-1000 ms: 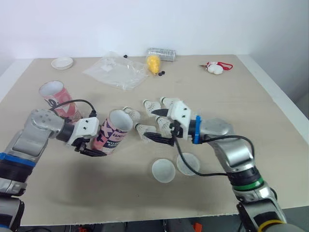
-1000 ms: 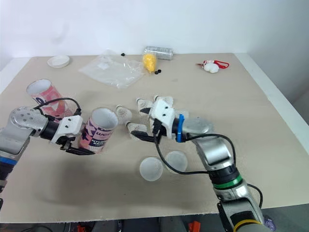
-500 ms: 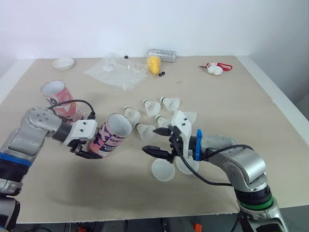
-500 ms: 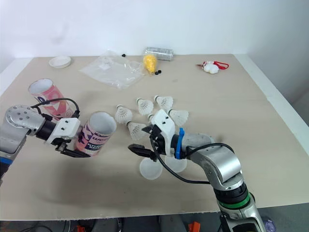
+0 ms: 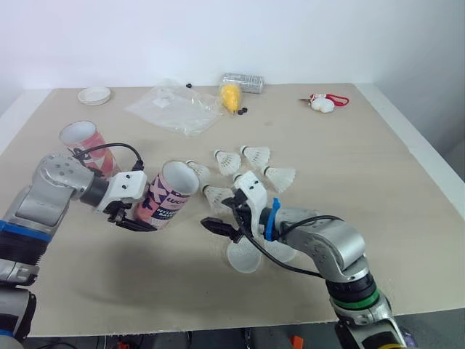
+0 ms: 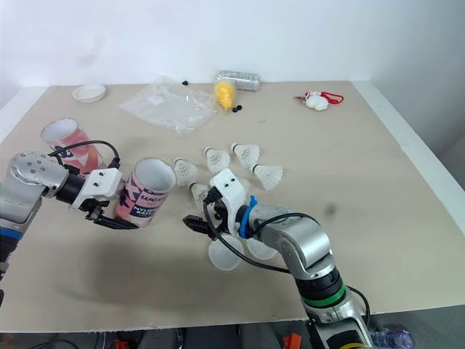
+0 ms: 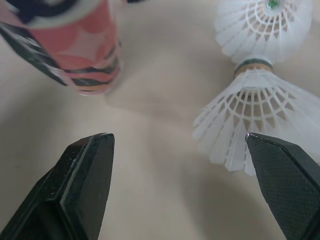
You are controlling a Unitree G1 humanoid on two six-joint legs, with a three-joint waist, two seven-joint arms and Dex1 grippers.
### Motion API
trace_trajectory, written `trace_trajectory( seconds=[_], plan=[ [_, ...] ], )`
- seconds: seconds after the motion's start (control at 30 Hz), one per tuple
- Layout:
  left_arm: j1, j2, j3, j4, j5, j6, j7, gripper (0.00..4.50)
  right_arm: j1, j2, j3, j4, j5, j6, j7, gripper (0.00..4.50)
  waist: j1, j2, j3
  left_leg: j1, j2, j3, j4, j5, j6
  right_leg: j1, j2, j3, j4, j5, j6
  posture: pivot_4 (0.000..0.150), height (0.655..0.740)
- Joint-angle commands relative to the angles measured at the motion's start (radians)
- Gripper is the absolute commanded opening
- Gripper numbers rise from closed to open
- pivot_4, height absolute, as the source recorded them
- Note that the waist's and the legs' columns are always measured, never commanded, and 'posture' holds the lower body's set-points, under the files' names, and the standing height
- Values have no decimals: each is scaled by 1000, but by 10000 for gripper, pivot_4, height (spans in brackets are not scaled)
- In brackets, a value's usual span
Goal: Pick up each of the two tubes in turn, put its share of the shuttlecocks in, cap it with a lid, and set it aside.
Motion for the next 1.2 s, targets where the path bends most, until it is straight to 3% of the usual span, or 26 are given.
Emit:
trace_trajectory(
  seconds=[0.03,0.53,0.63,0.73,0.9,1.07,1.2],
  plan=[
    [19,31,3,-54,-7,15,-25,30724,-29,31,8,-12,-31,-47,-45,45000,-2,0,0,0,0,0,0,0,0,0,0,0,0,0,0,1500,7400],
    [-49,17,-36,-2,45,-21,-36,30724,-59,112,33,56,-107,-56,-141,45000,-3,0,0,0,1,0,-1,0,0,-1,1,0,2,-1,-1,1500,7400],
    [-55,11,-35,14,50,-31,-34,30271,-62,111,41,70,-117,-61,-137,36981,-4,0,0,0,1,0,-1,0,0,-2,1,0,2,-1,-1,1500,7400],
    [-58,5,-32,21,52,-33,-35,30271,-65,110,43,80,-125,-69,-133,24714,-4,0,0,-1,1,0,-1,0,0,-3,1,0,2,-1,-2,1500,7400],
    [-56,1,-27,33,53,-39,-32,30271,-72,107,49,84,-135,-81,-120,278,-5,0,0,-2,1,0,-2,0,0,-4,1,0,2,-1,-2,1500,7400],
    [-58,-3,-28,44,55,-46,-29,30271,-78,90,54,70,-137,-78,-101,278,-5,0,0,-5,1,0,-1,0,0,-7,1,0,3,-1,-2,1500,7400],
    [-66,-11,-32,68,59,-60,-27,30271,-92,2,61,-37,-115,-48,-39,278,-5,0,0,-7,1,0,-1,0,0,-9,1,0,3,-1,-2,1500,7400]
  ],
)
